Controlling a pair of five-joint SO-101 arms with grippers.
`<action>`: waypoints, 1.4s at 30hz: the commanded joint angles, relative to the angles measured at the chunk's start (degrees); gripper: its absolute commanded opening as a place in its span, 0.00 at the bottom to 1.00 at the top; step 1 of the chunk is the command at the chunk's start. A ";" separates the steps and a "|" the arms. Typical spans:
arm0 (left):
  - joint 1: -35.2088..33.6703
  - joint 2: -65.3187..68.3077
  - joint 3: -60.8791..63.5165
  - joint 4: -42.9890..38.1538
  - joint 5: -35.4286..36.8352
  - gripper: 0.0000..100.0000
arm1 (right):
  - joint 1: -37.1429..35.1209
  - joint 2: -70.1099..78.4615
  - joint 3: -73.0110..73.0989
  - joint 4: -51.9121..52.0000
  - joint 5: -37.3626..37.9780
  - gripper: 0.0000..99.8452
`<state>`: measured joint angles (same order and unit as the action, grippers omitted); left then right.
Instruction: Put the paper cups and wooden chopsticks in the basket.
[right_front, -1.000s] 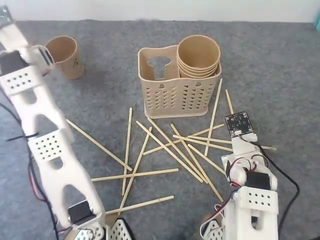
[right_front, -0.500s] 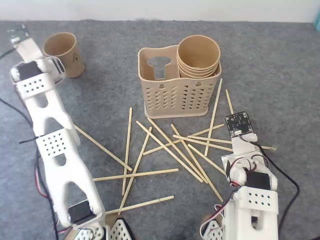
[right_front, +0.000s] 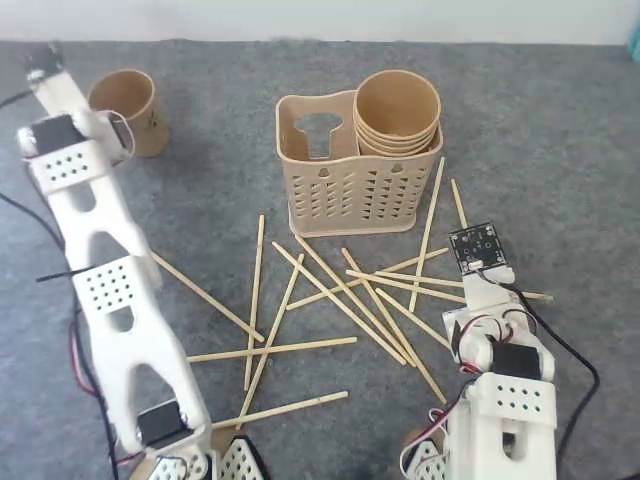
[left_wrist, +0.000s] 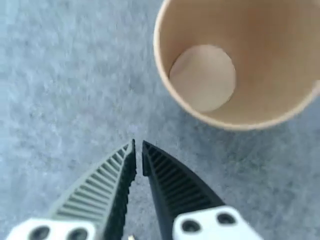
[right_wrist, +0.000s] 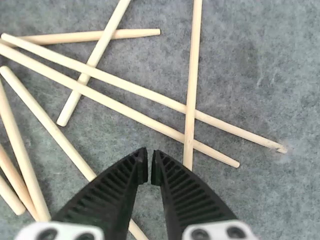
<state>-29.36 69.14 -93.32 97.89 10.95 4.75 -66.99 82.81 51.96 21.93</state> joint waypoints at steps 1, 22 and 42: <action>-1.67 -9.93 -2.77 2.55 -0.44 0.03 | -1.36 0.13 -0.35 -1.19 0.79 0.03; -2.55 -3.87 3.38 -11.25 15.91 0.27 | -1.36 0.31 -0.35 -1.10 0.79 0.03; 1.49 3.34 1.27 -15.91 15.65 0.02 | -1.36 0.31 -0.35 -1.10 0.79 0.03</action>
<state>-28.22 73.89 -89.45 82.86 26.42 3.60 -66.99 82.81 51.96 22.11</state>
